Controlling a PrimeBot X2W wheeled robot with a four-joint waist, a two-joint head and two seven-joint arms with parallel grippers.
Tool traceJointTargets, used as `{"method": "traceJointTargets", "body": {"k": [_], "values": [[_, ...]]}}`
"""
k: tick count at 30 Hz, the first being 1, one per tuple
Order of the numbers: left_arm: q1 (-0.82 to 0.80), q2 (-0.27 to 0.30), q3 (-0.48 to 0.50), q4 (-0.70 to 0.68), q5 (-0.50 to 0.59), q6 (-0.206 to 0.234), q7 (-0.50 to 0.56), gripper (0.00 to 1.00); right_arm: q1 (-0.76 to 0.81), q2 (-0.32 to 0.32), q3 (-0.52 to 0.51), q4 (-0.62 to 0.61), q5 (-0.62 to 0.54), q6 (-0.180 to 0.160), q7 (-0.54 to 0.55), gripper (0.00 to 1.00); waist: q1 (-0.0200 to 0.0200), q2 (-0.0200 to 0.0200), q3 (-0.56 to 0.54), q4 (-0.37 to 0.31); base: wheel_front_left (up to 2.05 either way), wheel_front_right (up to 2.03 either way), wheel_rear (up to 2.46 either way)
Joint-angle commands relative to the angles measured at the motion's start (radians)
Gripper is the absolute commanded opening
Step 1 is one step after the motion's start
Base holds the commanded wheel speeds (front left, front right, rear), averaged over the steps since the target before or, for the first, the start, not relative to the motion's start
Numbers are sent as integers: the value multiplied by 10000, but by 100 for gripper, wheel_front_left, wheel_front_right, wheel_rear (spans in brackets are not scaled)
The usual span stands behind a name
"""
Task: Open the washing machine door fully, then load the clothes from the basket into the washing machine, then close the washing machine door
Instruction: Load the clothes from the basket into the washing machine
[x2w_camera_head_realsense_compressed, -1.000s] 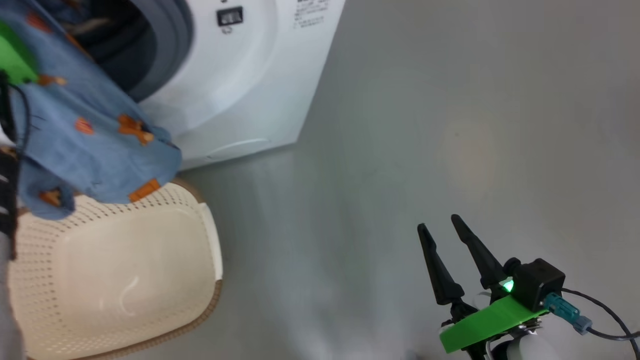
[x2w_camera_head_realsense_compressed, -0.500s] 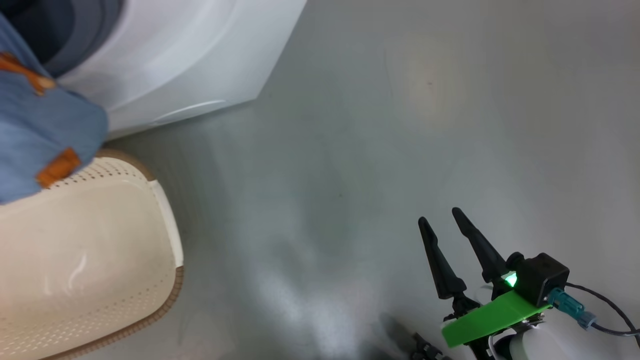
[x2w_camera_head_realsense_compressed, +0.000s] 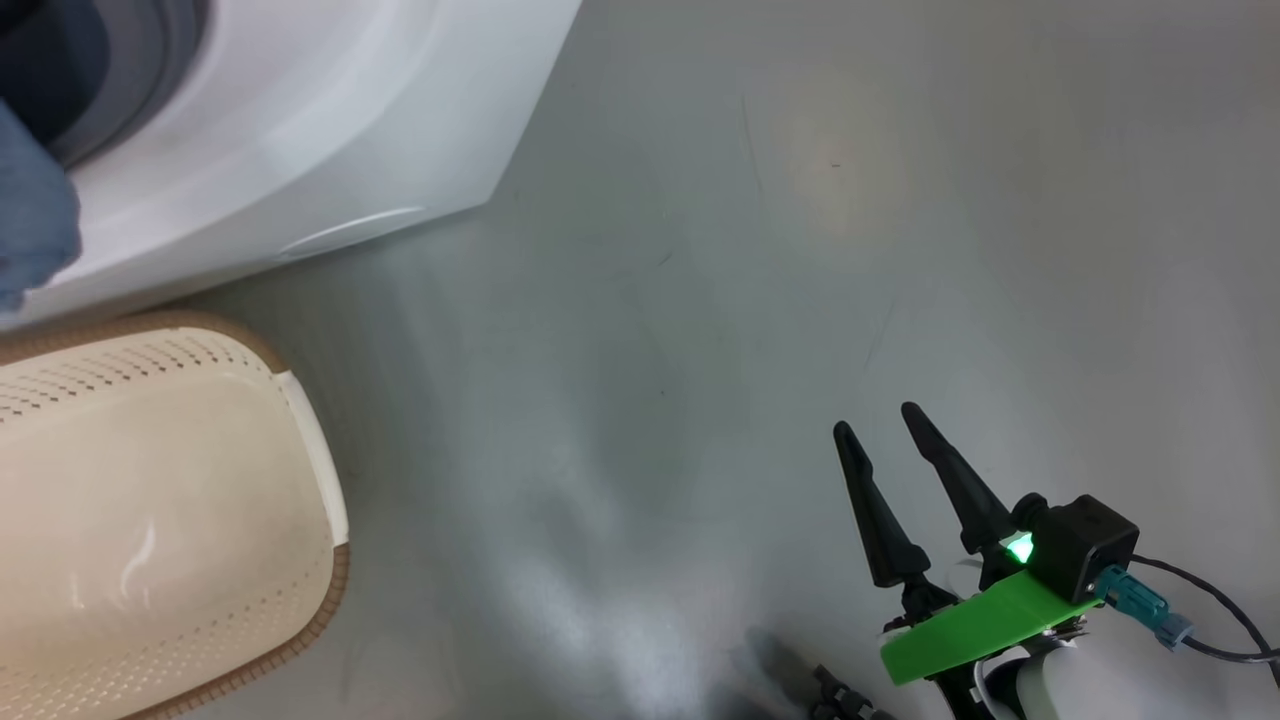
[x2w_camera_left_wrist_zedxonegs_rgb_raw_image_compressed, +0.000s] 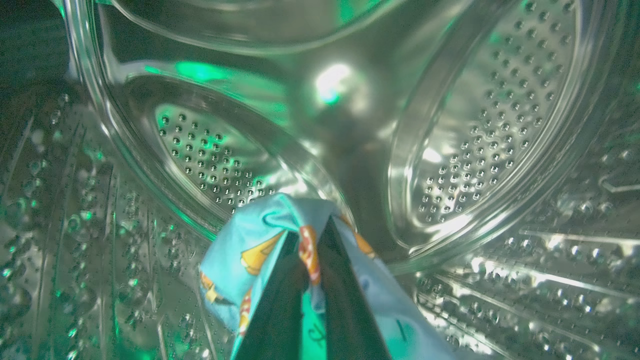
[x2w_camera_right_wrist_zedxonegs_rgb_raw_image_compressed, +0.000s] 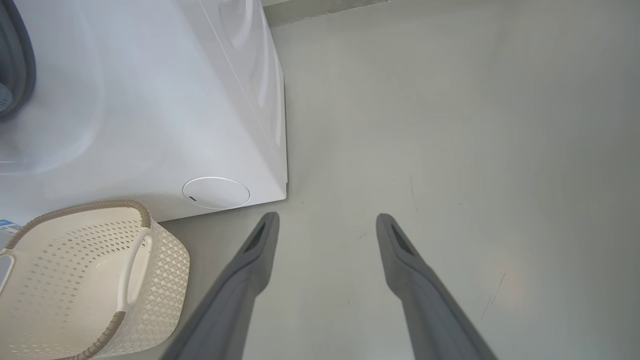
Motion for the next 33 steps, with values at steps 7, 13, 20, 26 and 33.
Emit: {"method": "traceJointTargets", "body": {"k": [7,13,20,26,33], "values": [[-36,32,-371,1521,203,25,467,4,332,-30,259,34,201,16,-48,100,0,-1,-423,60,0,0,0],[317,-262,-462,2389,127,321,1048,100,433,-14,258,169,231,16,-48,100,0,-1,-1073,180,0,0,0],[842,-715,-424,2659,-126,593,1488,100,512,-36,194,284,209,16,-48,100,0,-1,-1737,481,0,0,0],[1416,-1143,-261,2729,-480,725,1407,100,587,-60,67,349,165,16,-48,100,0,-1,-2324,824,0,0,0],[2145,-1765,-231,2763,-795,469,1122,100,696,-140,-250,273,61,16,-48,100,0,-1,-2866,1424,0,0,0]]}}
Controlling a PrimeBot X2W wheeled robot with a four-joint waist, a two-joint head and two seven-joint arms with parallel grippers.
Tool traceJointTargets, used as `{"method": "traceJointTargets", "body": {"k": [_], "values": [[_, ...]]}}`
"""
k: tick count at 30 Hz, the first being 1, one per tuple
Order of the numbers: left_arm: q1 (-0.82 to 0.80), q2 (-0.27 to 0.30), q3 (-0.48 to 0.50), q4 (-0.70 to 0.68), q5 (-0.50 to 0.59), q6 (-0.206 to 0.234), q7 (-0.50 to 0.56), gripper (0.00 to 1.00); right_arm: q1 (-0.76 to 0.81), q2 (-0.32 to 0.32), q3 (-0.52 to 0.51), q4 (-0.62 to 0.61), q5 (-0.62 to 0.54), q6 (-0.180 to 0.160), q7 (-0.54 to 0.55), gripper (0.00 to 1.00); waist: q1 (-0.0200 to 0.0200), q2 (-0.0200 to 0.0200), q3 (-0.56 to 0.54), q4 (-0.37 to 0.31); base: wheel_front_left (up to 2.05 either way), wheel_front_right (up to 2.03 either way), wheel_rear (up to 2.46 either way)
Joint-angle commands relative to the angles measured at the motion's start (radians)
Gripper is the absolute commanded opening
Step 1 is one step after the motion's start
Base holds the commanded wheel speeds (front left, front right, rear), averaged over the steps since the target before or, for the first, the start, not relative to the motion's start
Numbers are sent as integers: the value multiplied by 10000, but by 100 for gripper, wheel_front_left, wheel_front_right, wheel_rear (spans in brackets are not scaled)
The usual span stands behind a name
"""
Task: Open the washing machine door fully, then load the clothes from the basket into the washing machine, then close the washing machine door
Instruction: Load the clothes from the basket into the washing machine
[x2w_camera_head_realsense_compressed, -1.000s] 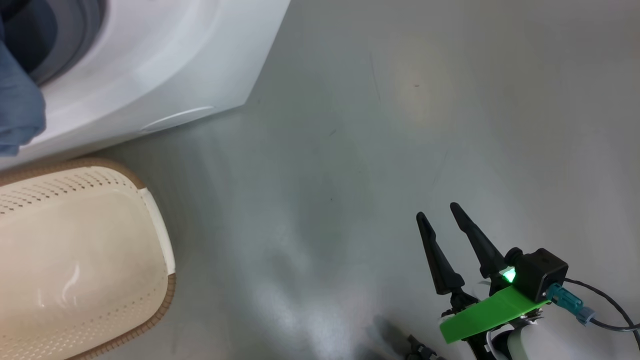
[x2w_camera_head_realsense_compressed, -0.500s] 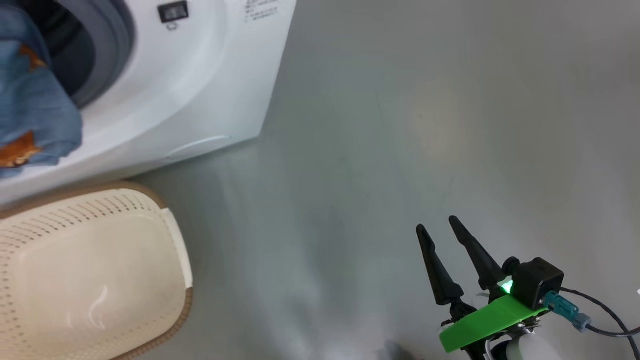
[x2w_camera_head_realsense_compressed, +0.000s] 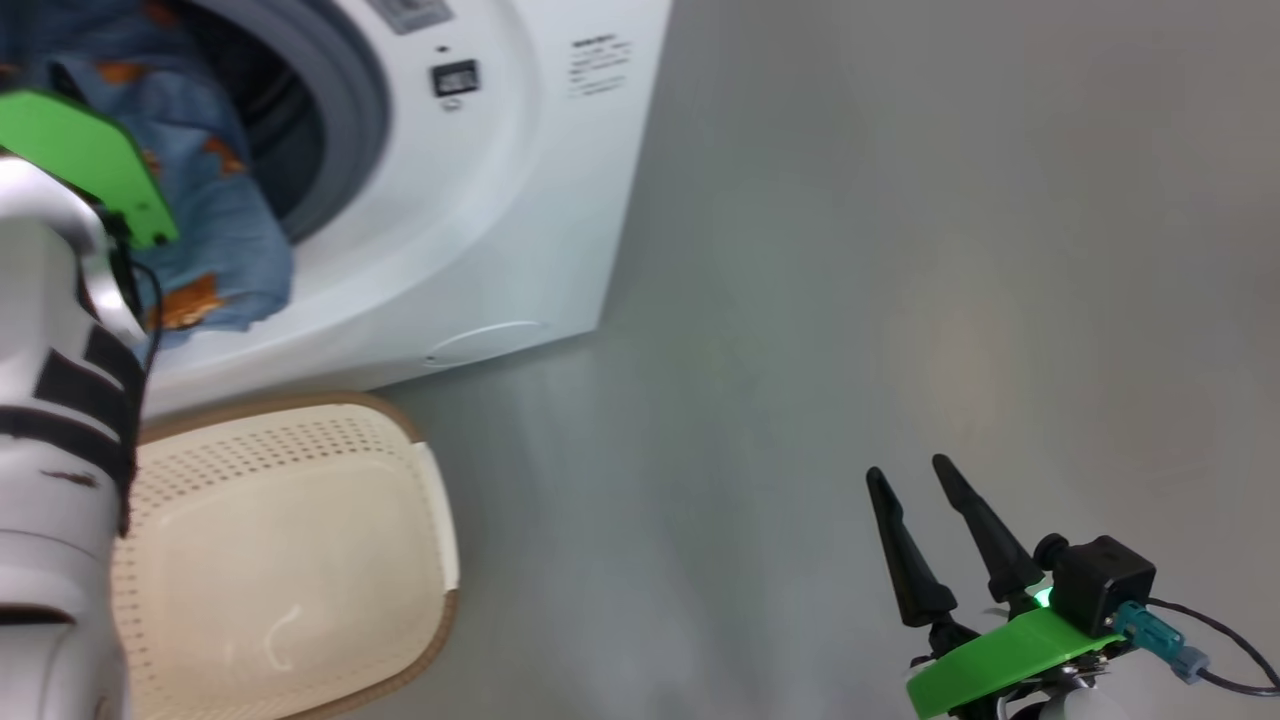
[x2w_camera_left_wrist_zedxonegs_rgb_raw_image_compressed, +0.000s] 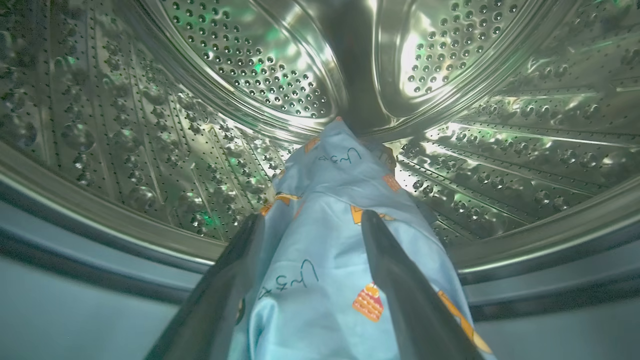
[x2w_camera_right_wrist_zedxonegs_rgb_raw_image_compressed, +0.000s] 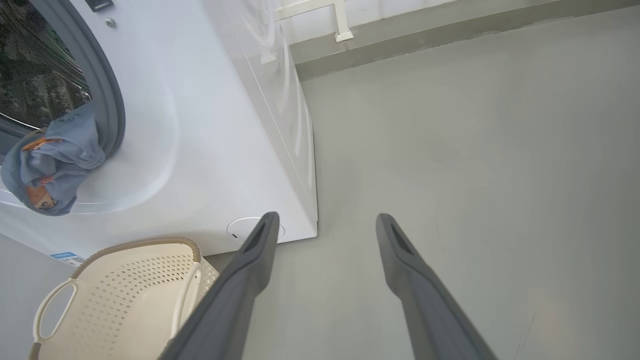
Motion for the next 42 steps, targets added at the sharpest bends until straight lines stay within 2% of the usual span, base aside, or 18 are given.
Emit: {"method": "traceJointTargets", "body": {"k": [1,4,10,16,20,24,25,31,37,42], "values": [[187,297,87,-169,-126,-135,-171,100,138,-83,93,-270,-117,16,-48,100,0,0,-388,498,0,0,0],[353,130,110,-167,-233,-280,-365,100,180,-91,-21,-320,-147,16,-48,100,0,0,-460,689,0,0,0],[975,-429,165,-532,-554,-899,-995,100,339,-140,-414,-519,-241,16,-48,100,0,0,-411,1345,0,0,0],[2264,-856,72,-1669,-649,-1077,-1250,100,372,-256,-750,-696,-341,16,-48,100,0,0,-254,2101,0,0,0],[3790,-1054,150,-3512,-718,-970,-1272,100,411,-342,-916,-841,-419,16,-48,100,0,0,-208,2557,0,0,0],[5773,-1183,194,-6063,-614,-687,-1275,100,457,-429,-1053,-947,-459,16,-48,100,0,0,-189,2914,0,0,0],[6705,-1220,173,-7267,-551,-583,-1276,100,489,-459,-1097,-994,-472,16,-48,100,0,0,-187,3054,0,0,0],[8940,-1241,105,-10178,-283,-303,-1277,100,540,-543,-1073,-1015,-479,16,-48,100,0,0,-241,3203,0,0,0],[10541,-1264,-7,-12105,-205,-297,-1277,100,553,-572,-1070,-1071,-491,16,-48,100,0,0,-237,3197,0,0,0],[11464,-1289,-199,-12630,-258,-285,-1278,100,599,-615,-1080,-1092,-522,16,-48,100,0,0,-343,3113,0,0,0]]}}
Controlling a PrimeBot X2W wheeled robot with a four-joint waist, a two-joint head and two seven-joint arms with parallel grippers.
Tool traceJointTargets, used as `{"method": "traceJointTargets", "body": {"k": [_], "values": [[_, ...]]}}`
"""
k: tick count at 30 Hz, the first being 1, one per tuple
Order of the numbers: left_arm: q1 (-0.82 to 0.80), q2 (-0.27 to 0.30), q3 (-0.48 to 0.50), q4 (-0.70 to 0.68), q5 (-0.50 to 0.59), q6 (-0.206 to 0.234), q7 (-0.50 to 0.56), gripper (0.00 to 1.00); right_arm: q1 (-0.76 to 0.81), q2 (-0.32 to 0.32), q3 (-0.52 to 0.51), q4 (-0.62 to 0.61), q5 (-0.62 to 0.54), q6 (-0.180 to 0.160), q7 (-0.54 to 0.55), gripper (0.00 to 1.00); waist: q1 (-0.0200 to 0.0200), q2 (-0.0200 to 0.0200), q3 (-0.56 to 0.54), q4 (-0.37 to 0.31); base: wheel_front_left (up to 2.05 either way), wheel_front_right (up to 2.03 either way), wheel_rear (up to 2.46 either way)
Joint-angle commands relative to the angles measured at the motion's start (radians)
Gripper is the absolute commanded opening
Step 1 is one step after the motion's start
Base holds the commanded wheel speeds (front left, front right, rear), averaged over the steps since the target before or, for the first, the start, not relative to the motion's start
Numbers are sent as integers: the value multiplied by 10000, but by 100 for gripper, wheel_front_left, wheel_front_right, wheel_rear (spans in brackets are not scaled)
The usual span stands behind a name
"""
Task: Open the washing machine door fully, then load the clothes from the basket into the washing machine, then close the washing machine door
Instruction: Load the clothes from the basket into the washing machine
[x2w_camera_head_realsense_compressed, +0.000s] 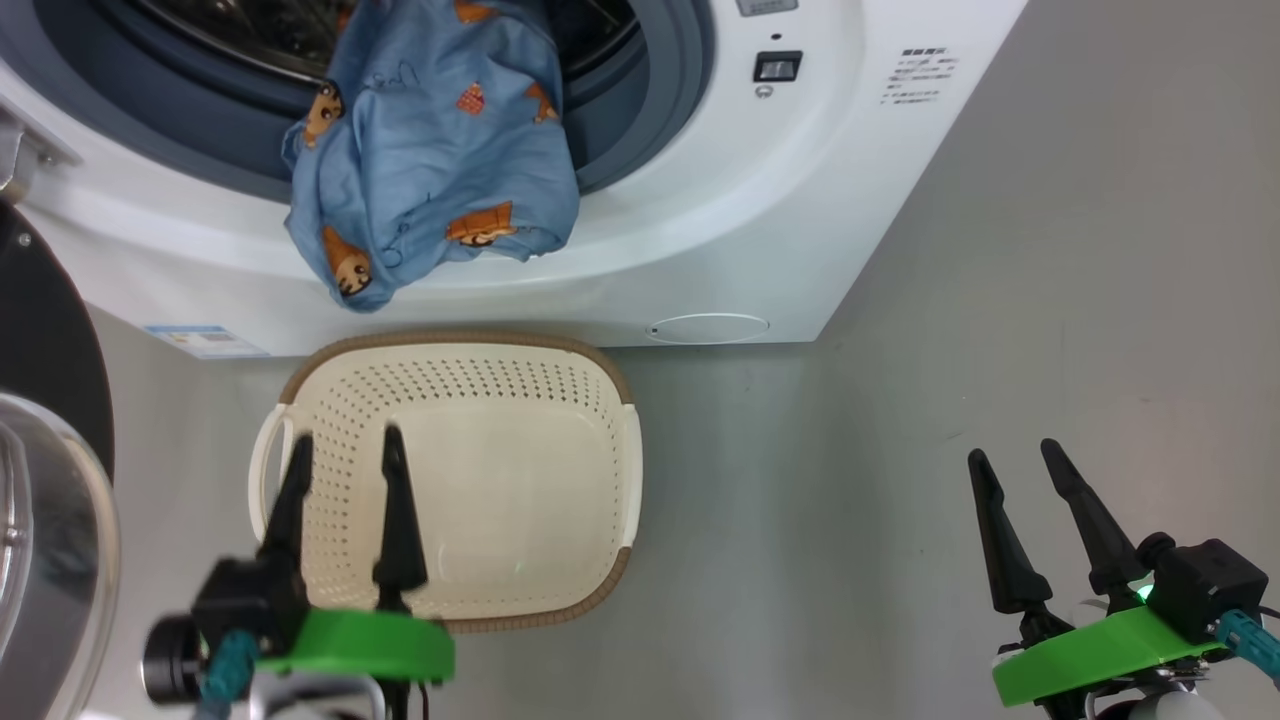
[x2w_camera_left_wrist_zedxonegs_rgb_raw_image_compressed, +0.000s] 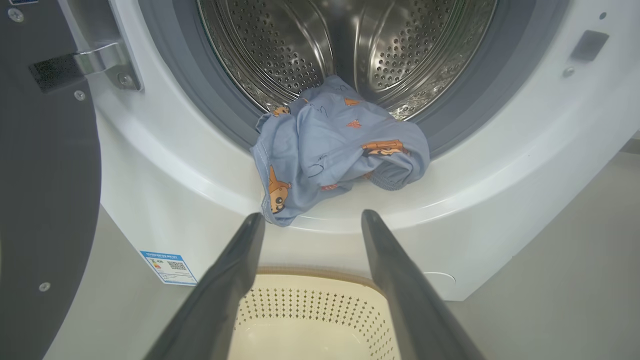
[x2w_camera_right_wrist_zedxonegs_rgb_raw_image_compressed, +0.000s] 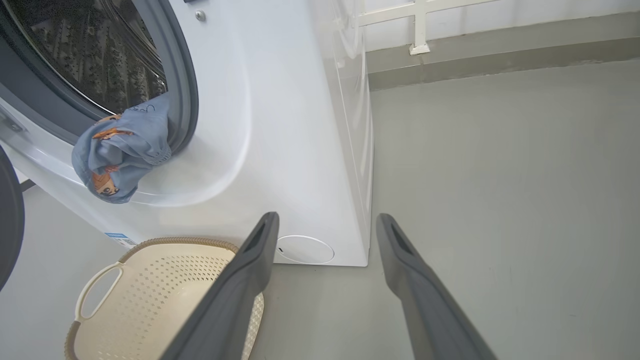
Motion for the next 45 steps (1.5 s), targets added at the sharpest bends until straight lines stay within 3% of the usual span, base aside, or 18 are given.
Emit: {"method": "traceJointTargets", "body": {"k": [1,11,22,33,45], "values": [[318,158,259,-316,-5,86,-62,100,178,-93,184,-262,-126,16,-48,100,0,0,-79,-73,0,0,0],[1272,138,48,-630,-90,315,-62,100,527,-19,-49,-409,-257,16,-48,100,0,0,-277,-226,0,0,0],[1180,192,145,-531,-243,266,-55,100,518,-13,60,-434,-270,16,-48,100,0,0,-252,-384,0,0,0],[-517,242,520,204,-1157,-209,261,100,312,19,257,-421,-217,16,-48,100,0,0,178,-735,0,0,0],[-3118,956,804,1924,-1344,-616,872,100,52,47,454,-350,-167,16,-48,100,0,0,577,-1220,0,0,0]]}}
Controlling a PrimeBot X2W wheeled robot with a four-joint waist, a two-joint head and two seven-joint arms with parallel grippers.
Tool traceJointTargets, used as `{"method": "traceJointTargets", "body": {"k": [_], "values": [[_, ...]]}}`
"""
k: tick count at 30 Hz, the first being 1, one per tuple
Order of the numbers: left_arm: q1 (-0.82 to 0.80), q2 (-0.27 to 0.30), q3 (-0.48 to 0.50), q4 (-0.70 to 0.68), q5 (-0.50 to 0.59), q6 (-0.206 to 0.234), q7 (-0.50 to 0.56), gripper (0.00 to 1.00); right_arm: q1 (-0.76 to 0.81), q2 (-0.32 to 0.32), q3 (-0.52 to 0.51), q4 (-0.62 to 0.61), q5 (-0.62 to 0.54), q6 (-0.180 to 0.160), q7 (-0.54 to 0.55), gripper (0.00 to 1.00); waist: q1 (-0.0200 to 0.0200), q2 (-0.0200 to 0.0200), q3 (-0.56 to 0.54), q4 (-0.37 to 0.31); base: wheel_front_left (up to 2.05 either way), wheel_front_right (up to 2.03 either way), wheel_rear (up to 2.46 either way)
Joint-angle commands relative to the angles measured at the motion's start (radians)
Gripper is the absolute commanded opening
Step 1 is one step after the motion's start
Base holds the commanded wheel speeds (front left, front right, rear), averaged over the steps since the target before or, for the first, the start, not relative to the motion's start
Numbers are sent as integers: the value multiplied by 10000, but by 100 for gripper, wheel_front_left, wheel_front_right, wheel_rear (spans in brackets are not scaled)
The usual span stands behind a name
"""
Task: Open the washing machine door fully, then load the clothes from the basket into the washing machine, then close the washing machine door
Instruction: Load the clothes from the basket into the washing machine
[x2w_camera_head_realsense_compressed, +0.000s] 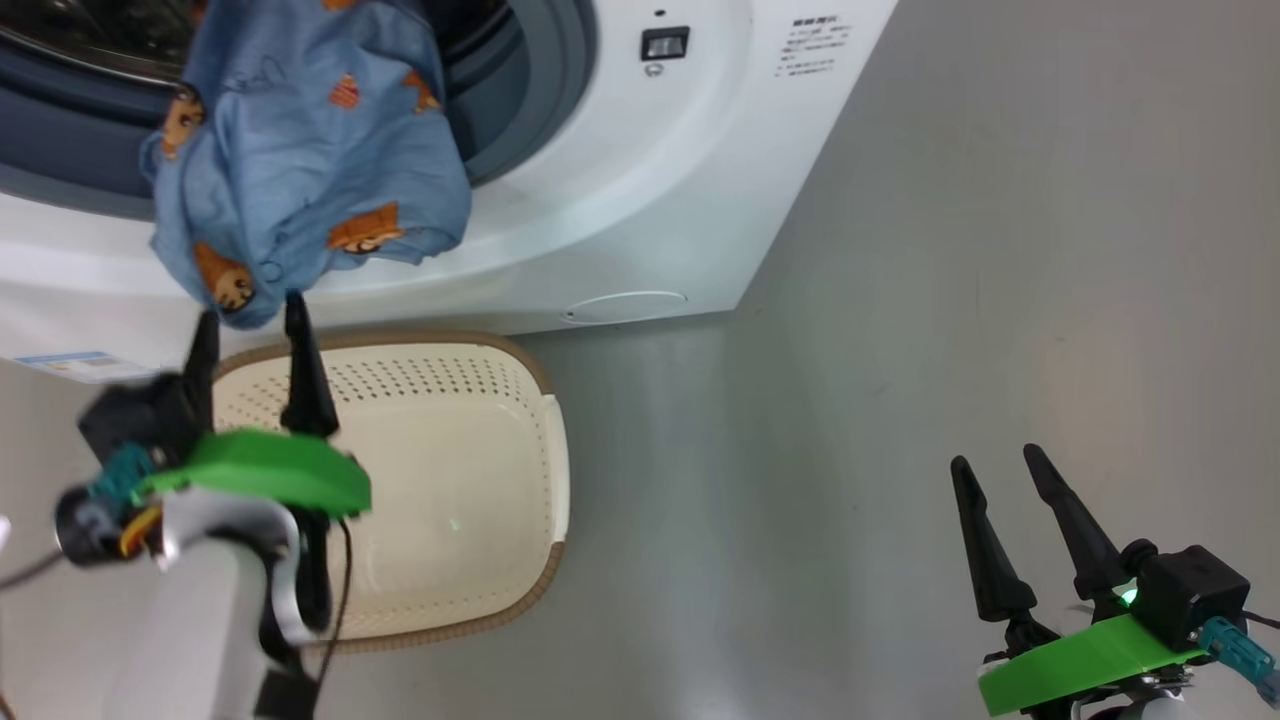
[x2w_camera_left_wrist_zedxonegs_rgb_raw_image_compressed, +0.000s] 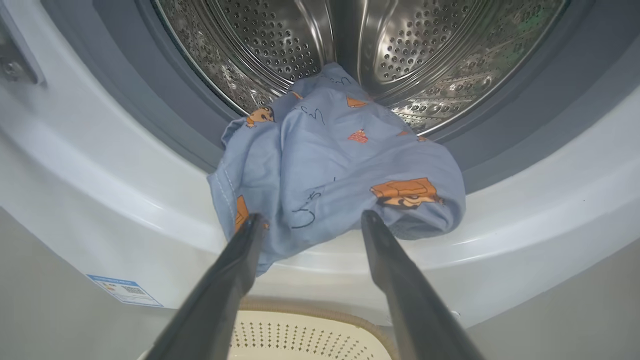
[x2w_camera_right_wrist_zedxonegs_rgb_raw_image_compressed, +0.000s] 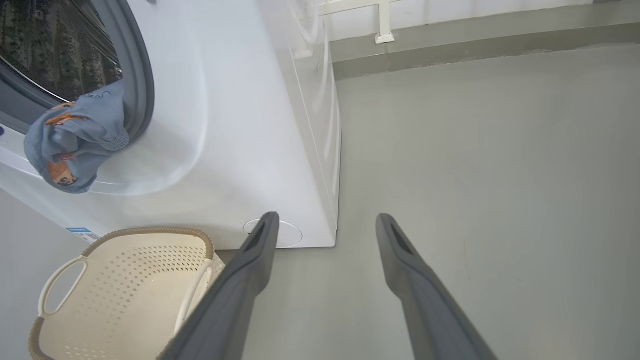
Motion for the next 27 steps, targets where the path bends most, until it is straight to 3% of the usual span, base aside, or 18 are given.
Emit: {"method": "traceJointTargets", "body": {"k": [1,19,27], "values": [[-563,323,394,85,-43,-69,-35,100,-74,-67,305,-171,21,16,-48,100,0,-1,169,-146,0,0,0],[-2877,788,639,3154,-129,-335,-582,100,-444,-198,346,-233,87,16,-48,100,0,-1,1138,-547,0,0,0],[-3488,901,801,4054,20,-35,-842,100,-532,-287,308,-313,84,16,-48,100,0,-1,1434,-538,0,0,0]]}}
